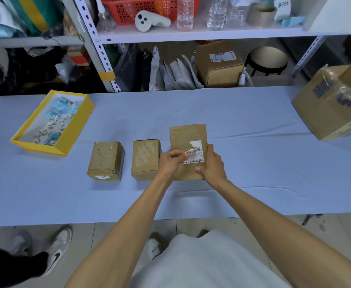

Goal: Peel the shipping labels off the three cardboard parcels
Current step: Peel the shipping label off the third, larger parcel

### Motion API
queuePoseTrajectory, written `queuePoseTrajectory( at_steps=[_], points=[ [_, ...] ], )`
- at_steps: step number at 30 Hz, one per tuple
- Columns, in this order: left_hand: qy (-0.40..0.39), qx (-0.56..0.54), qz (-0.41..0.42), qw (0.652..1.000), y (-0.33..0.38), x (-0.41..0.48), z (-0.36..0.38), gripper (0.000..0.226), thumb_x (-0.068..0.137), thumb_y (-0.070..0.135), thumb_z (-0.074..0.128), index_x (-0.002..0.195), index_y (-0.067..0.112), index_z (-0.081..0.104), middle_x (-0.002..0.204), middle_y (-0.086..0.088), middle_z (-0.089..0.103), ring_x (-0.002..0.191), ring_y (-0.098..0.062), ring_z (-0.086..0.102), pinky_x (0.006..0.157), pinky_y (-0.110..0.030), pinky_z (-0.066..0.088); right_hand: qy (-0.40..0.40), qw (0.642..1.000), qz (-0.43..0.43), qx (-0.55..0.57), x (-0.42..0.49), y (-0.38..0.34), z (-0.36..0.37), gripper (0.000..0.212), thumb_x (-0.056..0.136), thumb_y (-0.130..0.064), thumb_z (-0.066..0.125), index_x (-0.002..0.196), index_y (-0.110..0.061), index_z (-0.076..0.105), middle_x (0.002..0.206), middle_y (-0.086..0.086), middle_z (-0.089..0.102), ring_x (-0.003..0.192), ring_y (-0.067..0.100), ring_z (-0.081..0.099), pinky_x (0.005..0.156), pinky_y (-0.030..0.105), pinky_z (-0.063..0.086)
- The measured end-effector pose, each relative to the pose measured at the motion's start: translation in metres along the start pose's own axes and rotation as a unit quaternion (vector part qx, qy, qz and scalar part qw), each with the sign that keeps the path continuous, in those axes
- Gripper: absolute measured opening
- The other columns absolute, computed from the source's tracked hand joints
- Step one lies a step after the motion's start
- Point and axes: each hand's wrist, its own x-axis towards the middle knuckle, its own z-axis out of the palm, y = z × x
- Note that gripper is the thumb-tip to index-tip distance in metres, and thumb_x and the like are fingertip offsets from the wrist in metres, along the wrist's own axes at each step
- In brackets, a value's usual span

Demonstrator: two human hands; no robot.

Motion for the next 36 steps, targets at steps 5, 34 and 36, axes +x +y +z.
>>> queuePoseTrajectory(
  at_steps=[5, 34, 36],
  points=[
    [0.009, 0.009, 0.016, 1.000, -0.002, 0.001, -0.001, 0.012, 0.083, 0.009, 0.072, 0.075, 0.013, 0.064, 0.072, 0.003, 0.058, 0.075, -0.012, 0.057, 0.067, -0.017, 0.043, -0.002, 1.000, 0.002, -0.004, 0.001, -0.001, -0.001, 0.061, 0.069, -0.006, 0.073, 0.117, -0.014, 0.036, 0.111, 0.012, 0.058, 0.094, 0.031, 0.058, 0.072, 0.039, 0.054],
    [0.133, 0.093, 0.015, 0.987, -0.003, 0.010, 0.011, 0.009, 0.083, 0.021, 0.072, 0.082, 0.012, 0.073, 0.076, 0.011, 0.065, 0.074, -0.004, 0.060, 0.075, -0.023, 0.049, -0.020, 1.000, 0.011, -0.008, 0.003, -0.007, -0.008, 0.060, 0.071, -0.006, 0.074, 0.119, -0.012, 0.039, 0.109, 0.012, 0.060, 0.096, 0.030, 0.058, 0.076, 0.040, 0.053],
    [0.125, 0.083, 0.006, 0.989, -0.003, 0.011, 0.013, 0.009, 0.083, 0.021, 0.072, 0.080, 0.012, 0.072, 0.074, 0.012, 0.065, 0.071, 0.000, 0.058, 0.068, -0.017, 0.045, -0.020, 1.000, 0.012, -0.010, 0.003, -0.007, -0.009, 0.059, 0.072, -0.005, 0.074, 0.119, -0.011, 0.038, 0.110, 0.012, 0.060, 0.096, 0.031, 0.059, 0.076, 0.040, 0.053]
  ],
)
